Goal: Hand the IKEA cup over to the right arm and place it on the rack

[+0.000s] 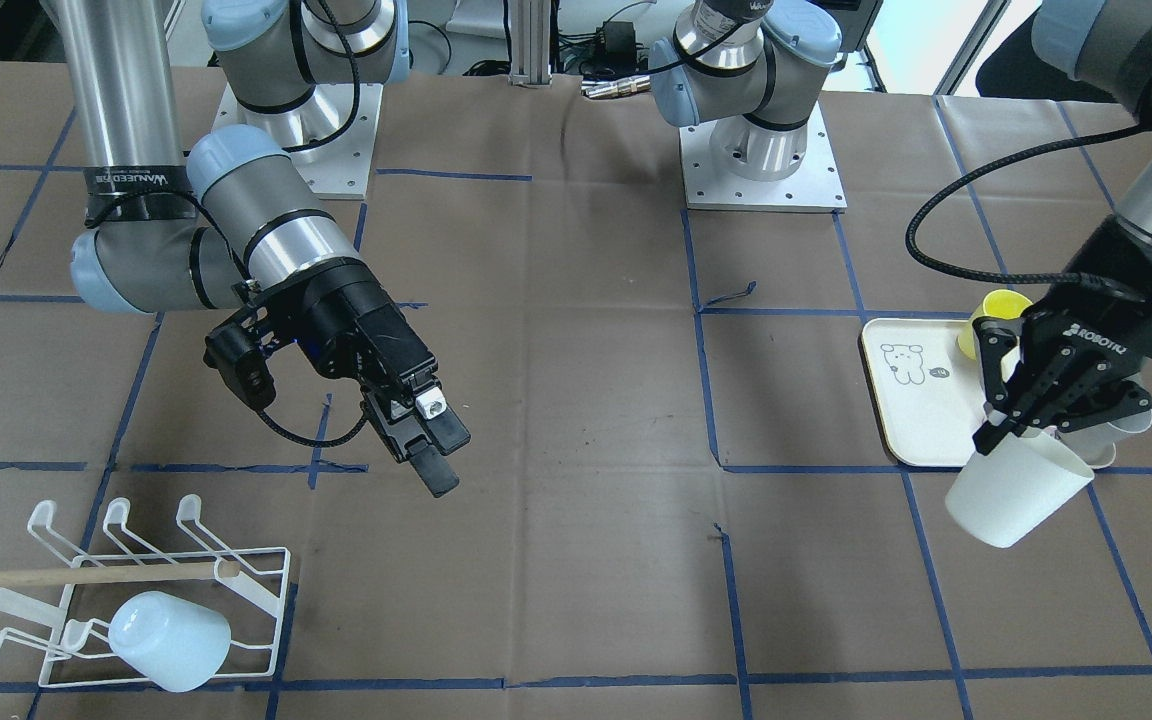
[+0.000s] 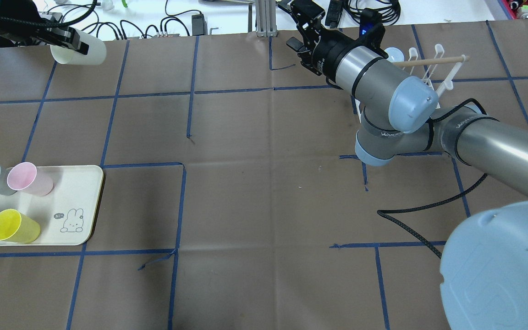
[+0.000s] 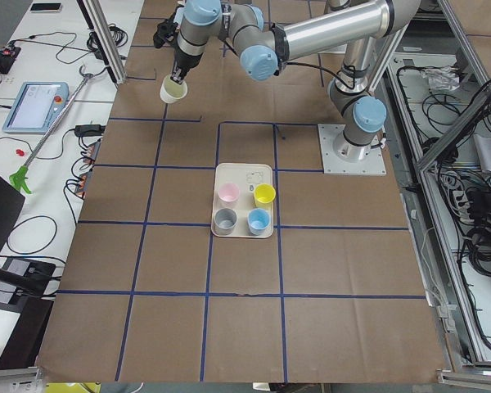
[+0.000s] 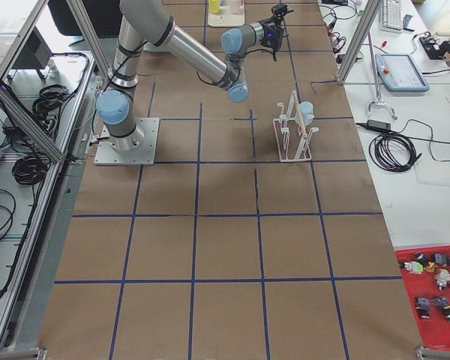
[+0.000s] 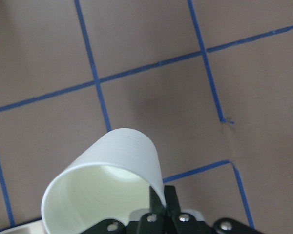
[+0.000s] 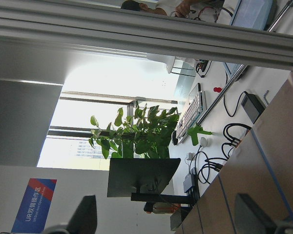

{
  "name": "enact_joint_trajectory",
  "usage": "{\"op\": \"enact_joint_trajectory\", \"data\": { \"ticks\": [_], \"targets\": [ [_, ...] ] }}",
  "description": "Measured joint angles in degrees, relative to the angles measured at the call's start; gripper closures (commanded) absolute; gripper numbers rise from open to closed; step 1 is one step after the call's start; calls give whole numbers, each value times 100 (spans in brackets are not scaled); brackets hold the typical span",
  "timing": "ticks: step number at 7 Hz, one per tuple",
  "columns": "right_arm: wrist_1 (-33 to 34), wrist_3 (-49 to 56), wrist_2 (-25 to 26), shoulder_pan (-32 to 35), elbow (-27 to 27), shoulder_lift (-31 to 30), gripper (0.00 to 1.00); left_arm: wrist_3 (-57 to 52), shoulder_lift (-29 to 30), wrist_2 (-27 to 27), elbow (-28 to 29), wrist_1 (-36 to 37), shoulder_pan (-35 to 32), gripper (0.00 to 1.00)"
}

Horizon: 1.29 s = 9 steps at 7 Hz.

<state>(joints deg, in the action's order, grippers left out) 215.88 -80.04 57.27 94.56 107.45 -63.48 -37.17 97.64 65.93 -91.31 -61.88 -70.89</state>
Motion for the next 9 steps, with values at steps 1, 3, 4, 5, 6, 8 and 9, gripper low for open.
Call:
{"op": "enact_joint_trajectory", "data": {
  "ticks": [1, 3, 4, 5, 6, 8, 9],
  "targets": [
    [-18, -202, 25, 76, 2, -1, 0, -12, -37, -542, -432, 789, -7, 100],
    [-40, -488, 108, 222, 62, -3, 0, -16, 43, -1683, -1397, 2785, -21, 100],
    [-22, -568, 210, 289, 198, 1, 0, -13, 145, -2339, -1891, 3908, -26, 100],
    [14, -624, 269, 330, 309, 11, 0, -1, 212, -2945, -2374, 4878, -37, 100],
    [32, -653, 298, 345, 364, 6, 0, 21, 245, -3297, -2770, 5599, -100, 100],
    [49, -670, 322, 271, 553, -39, 0, 220, 273, -3204, -3127, 6247, -513, 100],
    [53, -670, 322, 208, 665, -65, 0, 311, 288, -2881, -3160, 6329, -770, 100]
  ]
}}
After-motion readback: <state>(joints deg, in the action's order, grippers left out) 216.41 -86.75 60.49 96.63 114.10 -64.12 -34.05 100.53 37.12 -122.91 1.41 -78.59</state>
